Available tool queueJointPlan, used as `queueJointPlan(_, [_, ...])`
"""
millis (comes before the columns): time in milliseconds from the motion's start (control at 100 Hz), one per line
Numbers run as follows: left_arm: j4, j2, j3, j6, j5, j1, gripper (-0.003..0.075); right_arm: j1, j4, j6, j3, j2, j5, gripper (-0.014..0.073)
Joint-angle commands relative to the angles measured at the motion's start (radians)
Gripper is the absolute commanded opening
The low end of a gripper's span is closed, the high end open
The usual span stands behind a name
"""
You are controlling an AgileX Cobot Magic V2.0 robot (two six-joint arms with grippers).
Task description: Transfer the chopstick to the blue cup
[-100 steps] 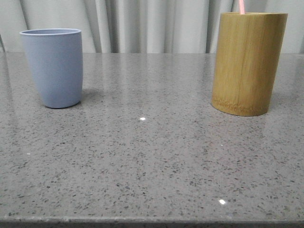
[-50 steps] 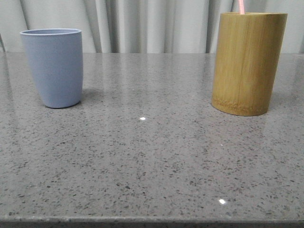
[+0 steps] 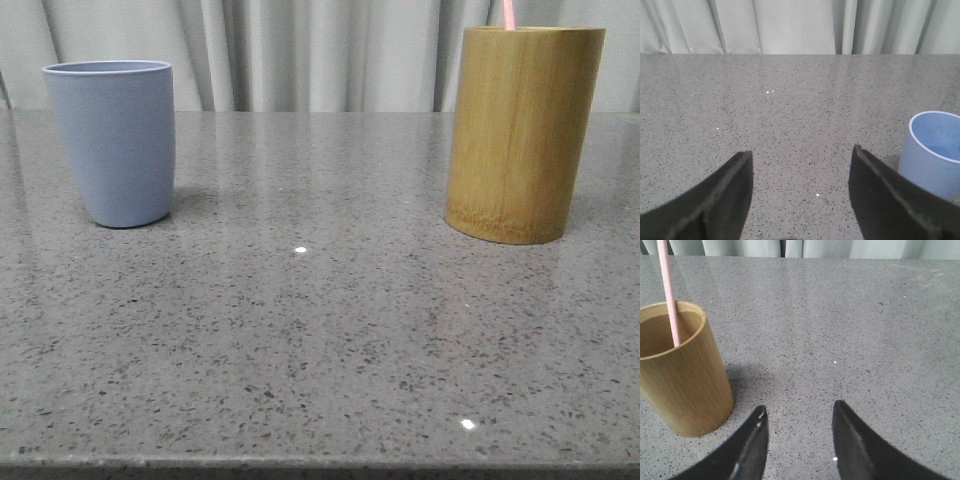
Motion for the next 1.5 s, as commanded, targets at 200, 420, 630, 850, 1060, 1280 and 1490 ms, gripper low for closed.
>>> queueJointPlan(200, [-0.027, 0.066, -0.1, -0.003, -0.027, 0.0, 0.039, -0.003, -0.003, -0.002, -0.034, 0.009, -0.059, 0.033])
queueJointPlan(420, [-0.066, 0.231, -0.273, -0.002, 0.144, 0.0, 0.0387, -0.003, -0.003, -0.002, -0.034, 0.009, -0.06, 0.033])
queueJointPlan(630, [-0.091, 0.395, -0.443, 0.054, 0.224, -0.034, 0.0387, -0.003, -0.003, -0.002, -0.034, 0.009, -0.058, 0.033])
queueJointPlan(850, [-0.091, 0.558, -0.6, 0.057, 0.306, -0.138, 0.0387, -0.003, -0.003, -0.002, -0.034, 0.009, -0.058, 0.033])
queueJointPlan(1060, [-0.093, 0.699, -0.72, 0.057, 0.399, -0.235, 0.0387, -0.003, -0.002, -0.002, -0.034, 0.009, -0.058, 0.033])
queueJointPlan(1280, [-0.108, 0.824, -0.801, 0.057, 0.527, -0.261, 0.0387, -0.003, 0.002, -0.002, -0.034, 0.009, -0.058, 0.033])
queueJointPlan(1490, [-0.143, 0.896, -0.816, 0.057, 0.561, -0.261, 0.0387, -0.003, 0.002, -0.002, -0.034, 0.009, -0.058, 0.033])
